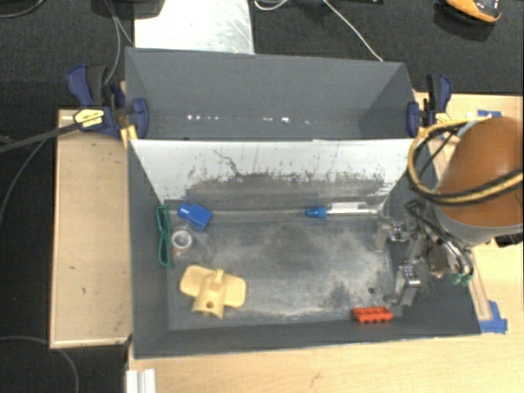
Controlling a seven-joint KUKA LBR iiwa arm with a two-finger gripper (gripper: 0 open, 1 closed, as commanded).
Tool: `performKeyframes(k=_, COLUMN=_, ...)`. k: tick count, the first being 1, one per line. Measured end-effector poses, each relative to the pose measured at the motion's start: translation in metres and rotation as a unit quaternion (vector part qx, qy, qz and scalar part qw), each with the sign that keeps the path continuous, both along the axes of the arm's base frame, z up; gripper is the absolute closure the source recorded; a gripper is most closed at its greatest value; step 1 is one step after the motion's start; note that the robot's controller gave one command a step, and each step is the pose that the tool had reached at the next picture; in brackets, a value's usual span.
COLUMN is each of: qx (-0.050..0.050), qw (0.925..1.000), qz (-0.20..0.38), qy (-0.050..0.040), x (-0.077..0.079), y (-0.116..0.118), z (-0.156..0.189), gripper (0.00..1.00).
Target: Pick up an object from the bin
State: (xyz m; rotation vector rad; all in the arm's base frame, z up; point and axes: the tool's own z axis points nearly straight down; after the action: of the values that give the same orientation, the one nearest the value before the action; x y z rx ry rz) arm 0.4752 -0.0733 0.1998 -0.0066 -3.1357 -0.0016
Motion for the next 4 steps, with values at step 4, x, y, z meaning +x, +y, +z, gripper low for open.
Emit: performKeyframes(k=4, qx=-0.001, qw=1.0, qz=0.003, qy=-0.005, x=0.003, y=0.018, z=-0.113, gripper=0.0)
